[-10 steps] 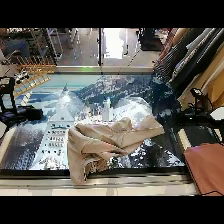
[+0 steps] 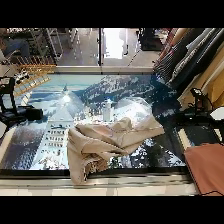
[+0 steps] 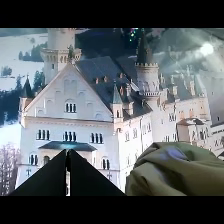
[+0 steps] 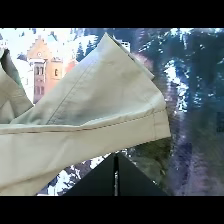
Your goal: Fold the clothes and pants, and hang the long-sleeved shirts on hangers.
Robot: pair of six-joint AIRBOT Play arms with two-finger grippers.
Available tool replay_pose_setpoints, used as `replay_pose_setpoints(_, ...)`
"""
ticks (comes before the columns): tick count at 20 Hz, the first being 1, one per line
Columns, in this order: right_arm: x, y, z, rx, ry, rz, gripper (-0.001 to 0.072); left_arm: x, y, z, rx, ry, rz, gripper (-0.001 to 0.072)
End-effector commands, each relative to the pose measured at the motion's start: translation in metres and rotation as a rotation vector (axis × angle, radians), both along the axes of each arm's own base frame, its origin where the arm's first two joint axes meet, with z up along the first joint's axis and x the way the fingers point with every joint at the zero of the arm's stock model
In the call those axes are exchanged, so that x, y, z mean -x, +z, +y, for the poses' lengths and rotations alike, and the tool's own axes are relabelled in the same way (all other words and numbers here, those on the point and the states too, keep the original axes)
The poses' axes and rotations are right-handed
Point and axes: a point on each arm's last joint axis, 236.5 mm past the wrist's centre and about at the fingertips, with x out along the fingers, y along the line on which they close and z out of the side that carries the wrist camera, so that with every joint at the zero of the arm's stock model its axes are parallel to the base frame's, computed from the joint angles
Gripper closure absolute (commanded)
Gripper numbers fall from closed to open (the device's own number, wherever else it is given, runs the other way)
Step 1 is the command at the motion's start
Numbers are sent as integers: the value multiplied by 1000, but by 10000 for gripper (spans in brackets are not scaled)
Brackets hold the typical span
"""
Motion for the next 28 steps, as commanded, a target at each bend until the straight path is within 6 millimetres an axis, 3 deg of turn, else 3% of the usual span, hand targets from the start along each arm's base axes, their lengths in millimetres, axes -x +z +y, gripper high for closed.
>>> replay_pose_setpoints(1, 0, 0, 1, -1, 2, 1, 691, 0, 1, 0, 1, 1, -2, 691)
replay_pose_setpoints(5, -2, 1, 1, -3, -3, -8, 692, -6, 8, 0, 2, -1, -40, 691)
replay_pose_setpoints(8, -16, 14, 9, -97, -75, -62, 691, -14, 13, -3, 37, 11, -79, 683)
replay_pose_setpoints(9, -17, 16, 13, -121, -79, -66, 691, -15, 11, -5, 55, 15, -74, 544)
replay_pose_setpoints(10, -18, 18, 15, -139, -83, -70, 691, -17, 9, -11, 92, 10, -75, 146)
replay_pose_setpoints(11, -21, 22, 19, -165, -87, -82, 691, -18, 6, -20, 152, 8, -63, 19)
replay_pose_setpoints(12, -24, 24, 19, -172, -93, -96, 689, -14, 1, -35, 235, -6, -29, 12)
replay_pose_setpoints(13, -24, 24, 18, -167, -94, -96, 606, -3, -7, -61, 278, -97, 34, 15)
replay_pose_setpoints(14, -22, 21, 18, -164, -89, -85, 387, 20, -19, -97, 278, -272, 126, 76)
replay_pose_setpoints(15, -19, 20, 21, -170, -81, -73, 196, 47, -30, -129, 287, -424, 215, 222)
replay_pose_setpoints(17, -4, 15, 37, -192, 8, -19, 193, 101, -56, -178, 298, -619, 366, 249)
replay_pose_setpoints(19, 22, 4, 57, -244, 108, 96, 135, 153, -91, -214, 245, -767, 489, 190)
replay_pose_setpoints(20, 34, -2, 63, -259, 144, 143, 103, 179, -112, -225, 205, -815, 559, 121)
replay_pose_setpoints(21, 43, -8, 62, -253, 161, 187, 58, 197, -132, -227, 160, -813, 618, 106)
replay_pose_setpoints(22, 51, -15, 59, -234, 168, 220, 54, 210, -152, -222, 94, -790, 668, 102)
replay_pose_setpoints(24, 63, -25, 58, -224, 176, 270, 55, 222, -177, -215, -25, -790, 708, 11)
replay_pose_setpoints(25, 67, -31, 59, -232, 174, 287, 57, 228, -182, -219, -41, -808, 722, 11)
replay_pose_setpoints(27, 70, -44, 59, -245, 138, 309, 58, 216, -186, -223, -19, -730, 699, 31)
replay_pose_setpoints(28, 69, -50, 58, -246, 120, 308, 64, 201, -191, -212, -37, -627, 678, 158)
